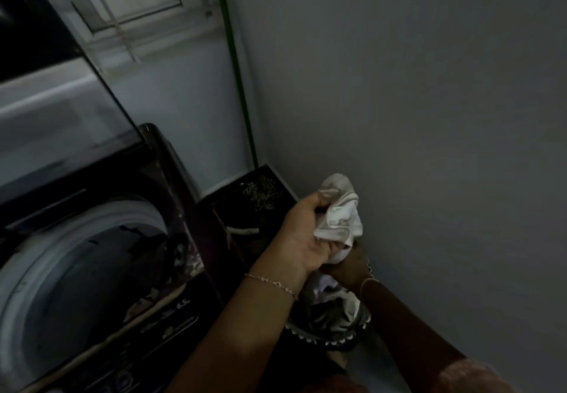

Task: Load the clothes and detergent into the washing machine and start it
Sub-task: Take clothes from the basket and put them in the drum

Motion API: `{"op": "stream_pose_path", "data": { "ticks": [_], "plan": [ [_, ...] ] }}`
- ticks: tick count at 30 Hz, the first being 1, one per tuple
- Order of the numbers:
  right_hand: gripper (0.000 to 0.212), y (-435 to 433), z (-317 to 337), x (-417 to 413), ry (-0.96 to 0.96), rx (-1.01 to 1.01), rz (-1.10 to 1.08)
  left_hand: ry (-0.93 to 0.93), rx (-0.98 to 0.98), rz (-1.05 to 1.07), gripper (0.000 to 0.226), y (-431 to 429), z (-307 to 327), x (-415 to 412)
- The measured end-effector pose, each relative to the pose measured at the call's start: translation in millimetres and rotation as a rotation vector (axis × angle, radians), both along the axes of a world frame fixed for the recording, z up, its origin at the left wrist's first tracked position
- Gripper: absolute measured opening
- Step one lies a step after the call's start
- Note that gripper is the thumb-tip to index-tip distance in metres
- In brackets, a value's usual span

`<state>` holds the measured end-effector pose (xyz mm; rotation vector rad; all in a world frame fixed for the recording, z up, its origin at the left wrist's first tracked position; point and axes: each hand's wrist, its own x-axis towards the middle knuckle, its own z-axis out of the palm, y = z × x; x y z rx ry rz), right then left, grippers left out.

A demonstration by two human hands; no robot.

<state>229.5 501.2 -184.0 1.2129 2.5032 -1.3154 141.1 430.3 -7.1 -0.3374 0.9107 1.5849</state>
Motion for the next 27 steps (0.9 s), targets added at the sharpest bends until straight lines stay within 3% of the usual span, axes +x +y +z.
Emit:
{"op": "stream_pose_path", "data": {
  "ticks": [2,4,6,8,10,11,15,18,23,25,27],
  "plan": [
    [0.097,-8.9,14.3,-0.3,-0.088,0.132,-0.083,0.021,0.053,-0.034,0.020,-10.0,17.9,-2.9],
    [0.094,-19.8,31.5,0.9,-0.144,0.234,-0.217,0.093,0.119,-0.085,0.032,-19.7,32.9,-6.8],
    [0.087,-28.5,52.6,2.5,-0.076,0.251,-0.348,0.143,0.153,-0.095,0.023,-31.1,49.6,-7.1],
    [0.081,-29.2,64.4,3.8,0.043,0.305,-0.275,0.192,0.148,-0.092,0.020,-43.2,69.0,-5.7],
    [0.073,-25.2,74.1,7.5,0.041,0.248,-0.217,0.264,0.133,-0.078,0.016,-55.1,83.8,-5.2],
    [0.059,-26.2,86.2,9.9,-0.003,0.176,-0.244,0.291,0.139,-0.067,0.020,-59.9,86.7,-7.7],
    [0.037,-23.7,109.5,17.9,0.083,0.192,-0.431,0.339,0.183,-0.005,0.054,-77.4,83.3,-28.3],
    [0.033,-20.0,133.0,21.0,0.176,0.171,-0.524,0.432,0.062,0.009,0.039,-90.1,75.2,-39.7],
    [0.024,-11.9,171.4,19.8,0.306,0.077,-0.607,0.695,-0.297,0.070,0.016,-112.3,74.0,-48.3],
    [0.018,-11.6,192.1,17.3,0.357,0.057,-0.613,0.926,-0.357,0.184,0.024,-116.3,78.0,-44.7],
    [0.013,-9.4,207.8,15.0,0.393,0.030,-0.624,1.174,-0.271,0.184,0.025,-112.8,77.2,-41.7]
  ]
}}
